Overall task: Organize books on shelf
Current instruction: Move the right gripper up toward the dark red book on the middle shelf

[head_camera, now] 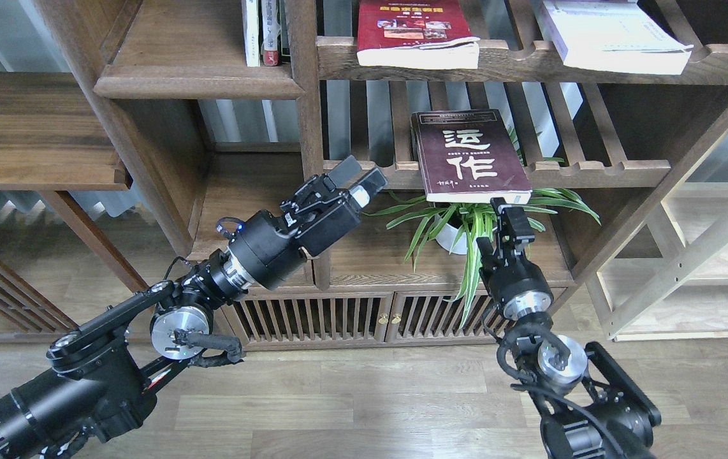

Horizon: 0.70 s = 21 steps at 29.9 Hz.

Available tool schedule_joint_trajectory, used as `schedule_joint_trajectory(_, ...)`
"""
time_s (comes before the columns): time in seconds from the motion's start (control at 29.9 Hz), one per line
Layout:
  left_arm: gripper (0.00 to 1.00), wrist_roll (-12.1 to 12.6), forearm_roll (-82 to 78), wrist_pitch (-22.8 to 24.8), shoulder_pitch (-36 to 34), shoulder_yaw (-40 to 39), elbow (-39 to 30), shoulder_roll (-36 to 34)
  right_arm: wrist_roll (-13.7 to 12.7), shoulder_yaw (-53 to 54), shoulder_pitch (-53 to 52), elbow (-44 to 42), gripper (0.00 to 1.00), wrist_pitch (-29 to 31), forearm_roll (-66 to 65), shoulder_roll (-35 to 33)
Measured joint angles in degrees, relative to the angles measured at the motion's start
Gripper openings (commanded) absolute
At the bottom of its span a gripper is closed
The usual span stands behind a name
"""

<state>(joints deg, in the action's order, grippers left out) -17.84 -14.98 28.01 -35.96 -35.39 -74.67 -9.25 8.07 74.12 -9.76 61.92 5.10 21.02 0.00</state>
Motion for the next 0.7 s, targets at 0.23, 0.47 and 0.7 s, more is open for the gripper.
schedule_joint_trajectory(0.23,0.99,-0.01,0.02,0.00,1.12,0.81,0.12,0.66,0.33,0.24,-5.02,-3.04,0.98,-1.05,0.74,0.01)
schedule_joint_trajectory(0.47,0.99,0.03,0.02,0.00,1.16,0.90,0.21,1.67,0.44,0.27,-8.63,-8.83,0.97,-3.67,1.34,0.01)
schedule_joint_trajectory(0.7,0.99,0.09,-0.02,0.00,1.45,0.93,0.79,2.09,0.42,0.33,-13.50,-14.90,0.96,-3.85,4.78,0.00)
